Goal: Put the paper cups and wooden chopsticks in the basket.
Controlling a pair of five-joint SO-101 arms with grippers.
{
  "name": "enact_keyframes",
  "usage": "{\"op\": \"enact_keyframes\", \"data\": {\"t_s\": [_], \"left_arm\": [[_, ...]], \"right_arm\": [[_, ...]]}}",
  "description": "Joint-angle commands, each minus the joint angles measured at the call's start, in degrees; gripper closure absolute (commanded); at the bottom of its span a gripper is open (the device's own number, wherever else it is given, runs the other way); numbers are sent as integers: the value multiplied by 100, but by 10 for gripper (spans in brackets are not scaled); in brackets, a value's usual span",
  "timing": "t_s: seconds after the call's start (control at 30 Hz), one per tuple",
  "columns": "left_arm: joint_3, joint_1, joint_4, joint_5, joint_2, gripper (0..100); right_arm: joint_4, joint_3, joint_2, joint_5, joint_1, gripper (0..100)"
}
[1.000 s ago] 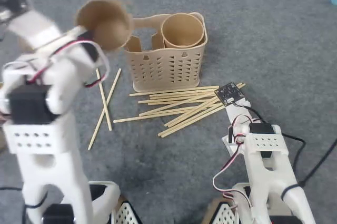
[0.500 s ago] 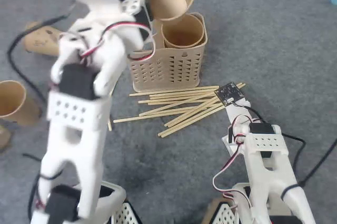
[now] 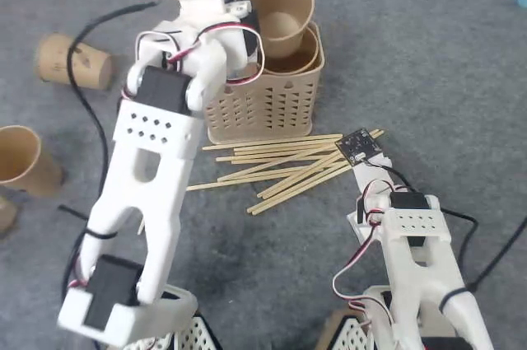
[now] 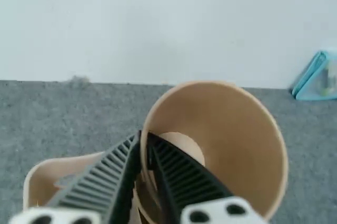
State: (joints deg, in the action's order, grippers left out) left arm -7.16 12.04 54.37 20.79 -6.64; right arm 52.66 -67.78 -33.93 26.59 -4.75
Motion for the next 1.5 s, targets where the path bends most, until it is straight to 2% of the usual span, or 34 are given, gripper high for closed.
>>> {"op": "enact_keyframes", "data": {"t_s": [0.0, 0.33, 0.43, 0.63, 0.8, 0.9, 1.07, 1.23, 1.37, 1.47], "left_arm": [[-40, 158, 105, -26, 88, 988], [-84, 246, 132, -53, 132, 985], [-92, 193, 220, -53, 123, 927], [-769, 97, 1266, -18, 123, 742], [-1640, 62, 1811, -18, 123, 759], [-2255, -193, 2295, -18, 123, 765], [-3125, -1073, 3226, -35, 123, 765], [-3662, -2479, 4563, -53, 132, 765], [-3310, -3859, 4607, -53, 141, 765], [-2897, -4563, 4598, -158, 185, 765]], "right_arm": [[22, 26, -198, 70, 66, 991], [22, 26, -198, 70, 66, 991], [13, 26, -198, 70, 66, 991], [-31, 26, -198, 158, 66, 991], [-40, 26, -198, 185, 66, 991], [-40, 26, -198, 185, 66, 991], [-40, 26, -198, 185, 66, 991], [-22, 26, -198, 185, 66, 991], [-13, 26, -198, 185, 66, 991], [-13, 26, -198, 185, 66, 991]]}}
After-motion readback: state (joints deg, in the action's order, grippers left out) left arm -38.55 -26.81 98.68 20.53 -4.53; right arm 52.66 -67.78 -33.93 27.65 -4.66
